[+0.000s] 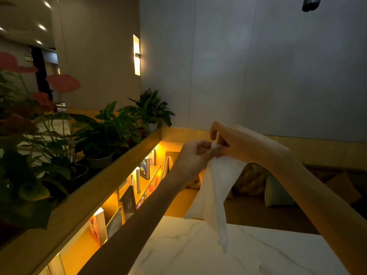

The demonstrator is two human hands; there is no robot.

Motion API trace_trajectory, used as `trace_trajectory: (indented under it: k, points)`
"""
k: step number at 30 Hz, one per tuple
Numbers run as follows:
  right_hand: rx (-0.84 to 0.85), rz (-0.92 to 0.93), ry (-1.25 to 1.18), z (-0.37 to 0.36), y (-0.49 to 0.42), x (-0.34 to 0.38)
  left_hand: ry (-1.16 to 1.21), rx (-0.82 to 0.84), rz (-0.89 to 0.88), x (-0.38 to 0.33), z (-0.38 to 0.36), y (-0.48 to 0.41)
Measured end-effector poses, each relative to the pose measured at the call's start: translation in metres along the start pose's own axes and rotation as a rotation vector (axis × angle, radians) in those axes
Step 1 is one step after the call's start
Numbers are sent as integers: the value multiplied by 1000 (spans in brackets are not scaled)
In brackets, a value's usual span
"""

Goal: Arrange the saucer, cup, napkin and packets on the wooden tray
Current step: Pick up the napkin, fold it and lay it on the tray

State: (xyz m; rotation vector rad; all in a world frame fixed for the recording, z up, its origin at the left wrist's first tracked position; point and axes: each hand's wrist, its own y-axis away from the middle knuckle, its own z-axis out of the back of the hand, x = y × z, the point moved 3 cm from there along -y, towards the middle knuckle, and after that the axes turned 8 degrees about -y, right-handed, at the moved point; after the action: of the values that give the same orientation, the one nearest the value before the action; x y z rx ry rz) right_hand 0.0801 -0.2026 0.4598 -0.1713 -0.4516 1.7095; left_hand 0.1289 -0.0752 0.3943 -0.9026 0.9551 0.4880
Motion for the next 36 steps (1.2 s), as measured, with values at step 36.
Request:
trace_trajectory:
  k: [36]
  points:
    - [-87,70,-571,-51,-1,-15,-248,-137,-254,26,16,-18]
